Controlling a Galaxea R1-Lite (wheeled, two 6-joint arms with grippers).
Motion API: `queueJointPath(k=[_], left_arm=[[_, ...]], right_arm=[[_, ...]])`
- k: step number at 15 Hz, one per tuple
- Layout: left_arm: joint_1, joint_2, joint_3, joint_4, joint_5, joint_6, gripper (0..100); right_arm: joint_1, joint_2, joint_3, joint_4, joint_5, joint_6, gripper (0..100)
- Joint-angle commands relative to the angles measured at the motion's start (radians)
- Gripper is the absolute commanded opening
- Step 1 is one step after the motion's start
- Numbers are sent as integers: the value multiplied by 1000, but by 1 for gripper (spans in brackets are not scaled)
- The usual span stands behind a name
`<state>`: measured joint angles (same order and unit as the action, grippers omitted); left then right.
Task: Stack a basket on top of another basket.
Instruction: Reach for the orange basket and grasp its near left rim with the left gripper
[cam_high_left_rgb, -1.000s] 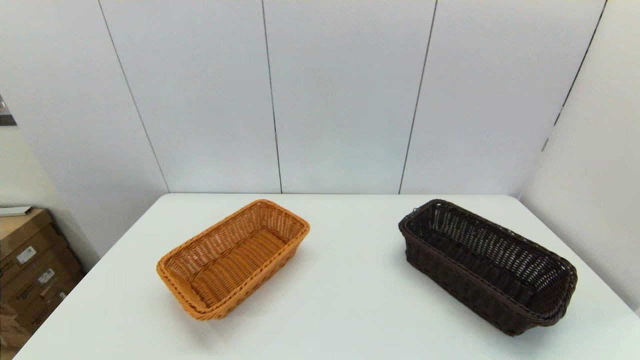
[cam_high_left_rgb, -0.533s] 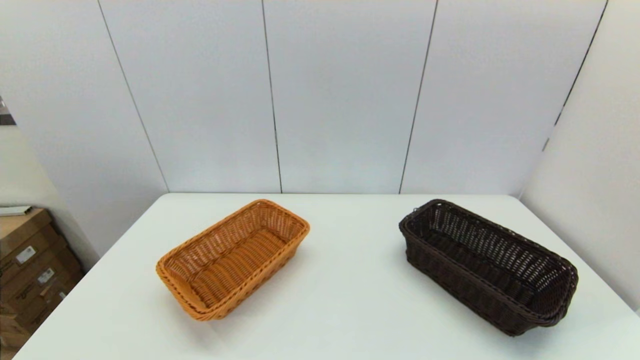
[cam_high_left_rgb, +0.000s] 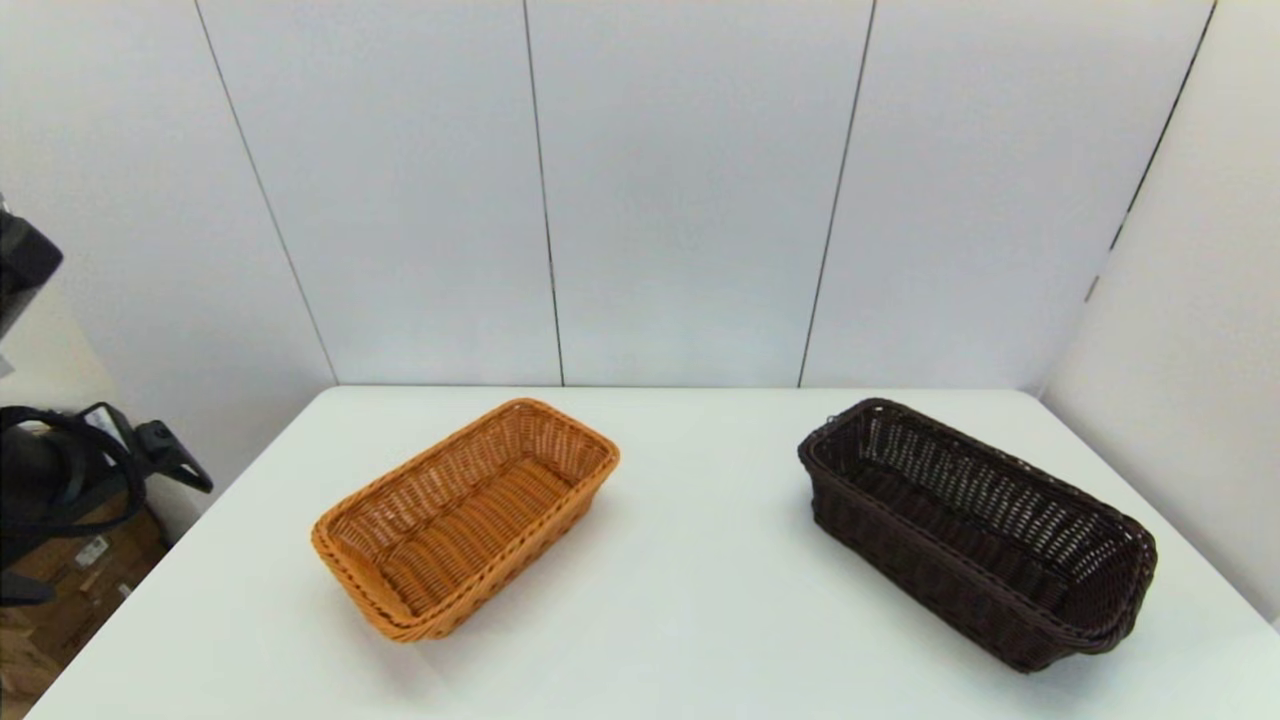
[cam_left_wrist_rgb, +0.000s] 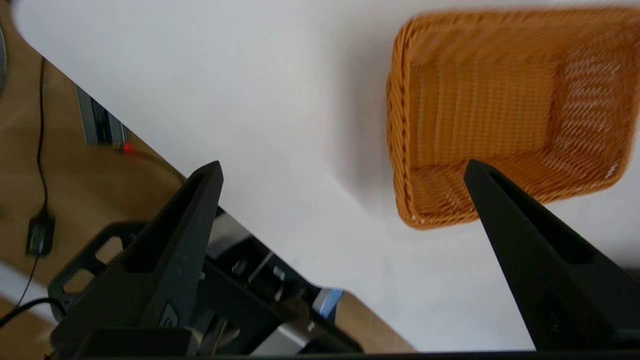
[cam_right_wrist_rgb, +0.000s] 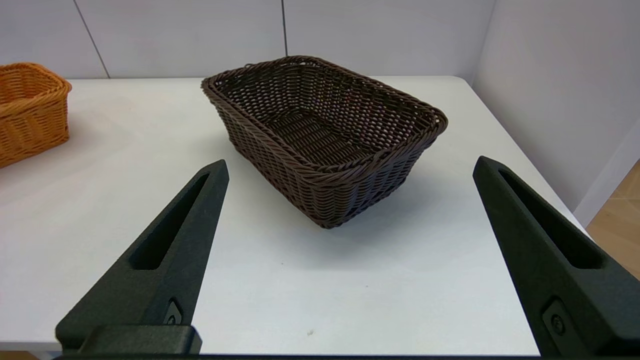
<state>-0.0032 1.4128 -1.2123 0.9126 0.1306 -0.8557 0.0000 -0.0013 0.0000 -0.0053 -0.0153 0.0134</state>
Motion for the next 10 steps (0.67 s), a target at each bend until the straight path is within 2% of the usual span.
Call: queueJointPath(k=[1,5,7,10], left_arm=[[-3,250,-18,-57,-100,7,100],[-43,454,-81,-110,-106,23,100],[-50,526,-134,-109,-160,26,100],[-74,603,-179,-107,-175,29,100]], right_arm=[[0,1,0,-1,0,-1,100],[0,1,0,-1,0,0,100],[0,1,0,-1,0,0,100],[0,1,0,-1,0,0,100]])
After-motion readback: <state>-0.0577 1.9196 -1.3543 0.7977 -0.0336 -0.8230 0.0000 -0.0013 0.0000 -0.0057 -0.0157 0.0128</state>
